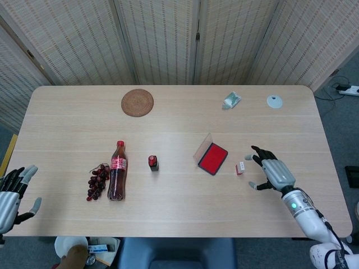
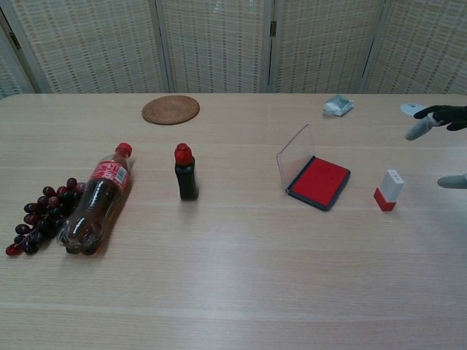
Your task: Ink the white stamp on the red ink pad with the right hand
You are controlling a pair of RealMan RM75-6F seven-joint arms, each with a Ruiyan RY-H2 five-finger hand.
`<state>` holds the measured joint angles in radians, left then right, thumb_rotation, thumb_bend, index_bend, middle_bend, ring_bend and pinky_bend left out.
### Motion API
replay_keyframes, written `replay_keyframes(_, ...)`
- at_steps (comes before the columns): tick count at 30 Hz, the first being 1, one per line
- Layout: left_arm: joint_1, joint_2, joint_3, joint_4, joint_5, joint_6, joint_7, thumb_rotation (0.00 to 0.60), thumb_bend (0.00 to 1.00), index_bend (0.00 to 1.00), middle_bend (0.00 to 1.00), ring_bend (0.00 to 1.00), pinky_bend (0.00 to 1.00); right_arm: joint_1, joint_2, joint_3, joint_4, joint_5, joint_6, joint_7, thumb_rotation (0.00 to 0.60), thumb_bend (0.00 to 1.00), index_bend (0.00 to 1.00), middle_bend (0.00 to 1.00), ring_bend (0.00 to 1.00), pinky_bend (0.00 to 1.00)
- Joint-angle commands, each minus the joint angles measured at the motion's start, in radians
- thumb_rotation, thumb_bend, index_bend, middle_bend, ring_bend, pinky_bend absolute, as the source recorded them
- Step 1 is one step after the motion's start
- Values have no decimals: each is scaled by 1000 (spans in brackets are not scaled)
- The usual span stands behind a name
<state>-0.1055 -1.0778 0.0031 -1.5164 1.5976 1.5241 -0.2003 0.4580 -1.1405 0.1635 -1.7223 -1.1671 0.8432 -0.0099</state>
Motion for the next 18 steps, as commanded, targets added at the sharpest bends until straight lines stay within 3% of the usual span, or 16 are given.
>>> replay_keyframes(1,2,1,-1,3,0,3,-5,600,427,0,0,0,0,81,52,21,-39,117,-63,-133,600,235,216,0,0,0)
replay_keyframes(5,2,1,-1,3,0,1,-6,600,427,0,0,0,0,116,67,17,-62,187,-52,-223,600,239,216,0,0,0)
replay_keyframes(10,3,1,2,0,5,2,-4,600,427,0,0,0,0,155,19,-21,-76,301,48,-397,600,240,216,0,0,0)
replay_keyframes(18,4,5,4,0,18,11,-17,600,428,0,0,0,0,189,-57,-62,-49,391,99,-501,600,239,216,0,0,0)
